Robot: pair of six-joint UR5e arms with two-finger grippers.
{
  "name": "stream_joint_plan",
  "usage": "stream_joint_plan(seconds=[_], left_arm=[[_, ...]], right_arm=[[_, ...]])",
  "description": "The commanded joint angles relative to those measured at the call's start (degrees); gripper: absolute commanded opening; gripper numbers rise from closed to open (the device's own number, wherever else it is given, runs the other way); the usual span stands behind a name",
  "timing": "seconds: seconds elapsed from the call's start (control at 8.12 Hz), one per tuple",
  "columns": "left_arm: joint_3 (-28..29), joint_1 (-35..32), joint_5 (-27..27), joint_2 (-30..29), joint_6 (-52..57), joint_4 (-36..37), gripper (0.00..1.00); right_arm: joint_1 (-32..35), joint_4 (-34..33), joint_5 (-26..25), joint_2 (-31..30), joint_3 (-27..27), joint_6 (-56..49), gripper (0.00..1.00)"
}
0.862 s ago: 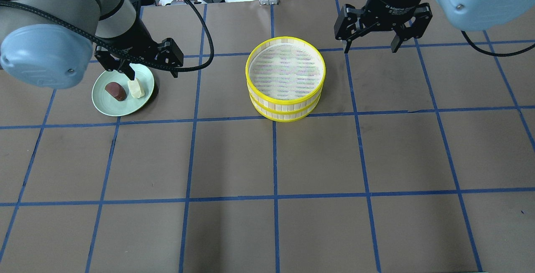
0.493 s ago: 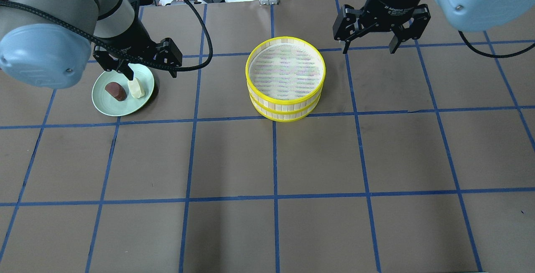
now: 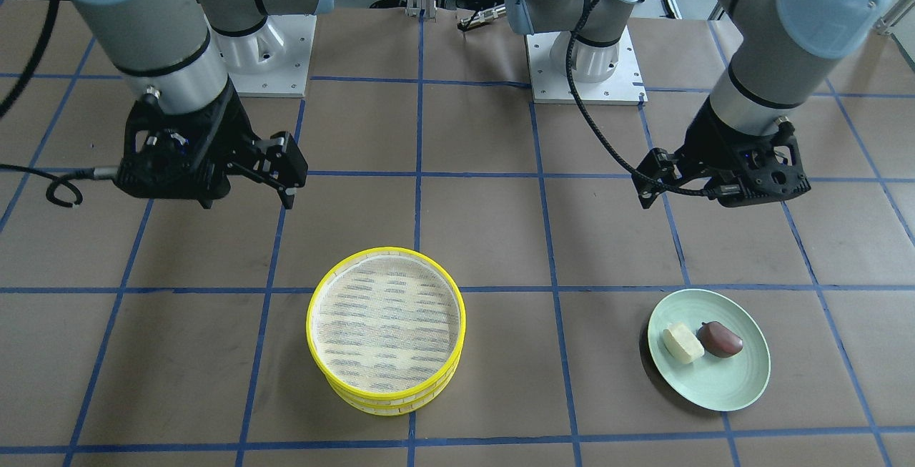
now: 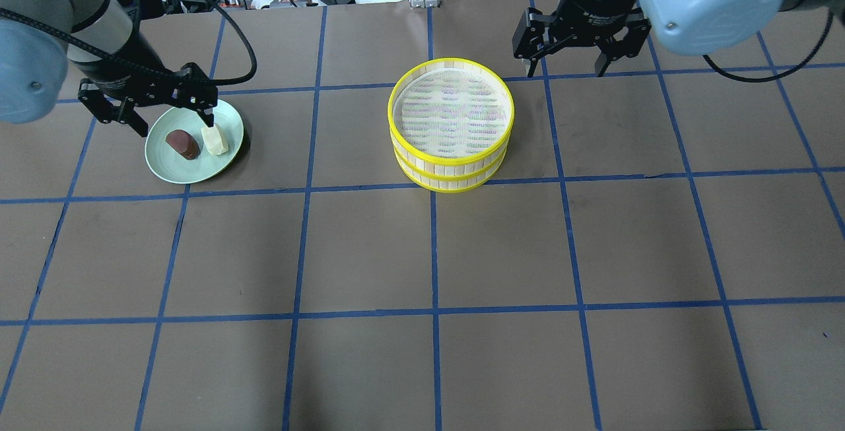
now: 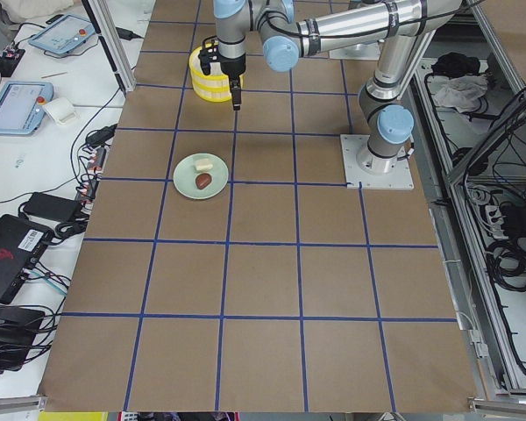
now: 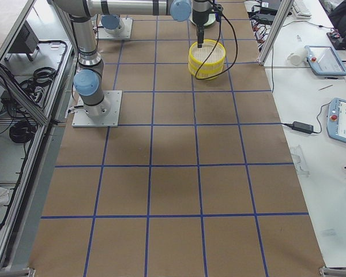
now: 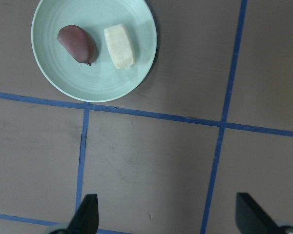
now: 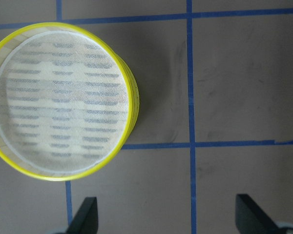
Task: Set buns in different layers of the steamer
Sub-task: 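Lower left gripper onto white bun while right gripper reaches steamer rim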
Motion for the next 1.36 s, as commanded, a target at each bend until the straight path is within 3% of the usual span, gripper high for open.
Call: stream_joint_plan(seconds=[0.0, 0.25, 0.62, 0.86, 0.99, 1.23], left_arm=[[-0.66, 5.75, -0.50, -4.39, 2.31, 1.82, 1.00], [-0.66, 6.37, -0.42, -11.66, -2.75, 8.74, 1.00], [-0.75, 6.46, -1.91, -19.59, -6.66, 20.51, 1.00], [-0.66, 6.46, -1.82, -22.94, -6.66, 23.79, 0.81], [-0.66, 6.46, -1.82, -24.43, -6.83, 25.98, 0.81], [-0.66, 6.46, -1.82, -25.84, -6.84, 27.22, 0.81]], right_arm=[[0.34, -13.87, 0.18, 10.28, 0.12, 0.35, 1.00], [0.86, -20.05, 0.62, 15.83, 0.21, 1.74, 1.00], [2.88, -22.53, 0.98, 19.46, 0.91, 4.48, 1.00], [2.89, -22.62, 0.80, 19.55, 2.49, 4.57, 1.00], [2.89, -22.62, 0.71, 19.46, 2.49, 4.66, 0.94], [2.89, -22.45, 0.97, 19.37, 2.49, 5.36, 0.56]])
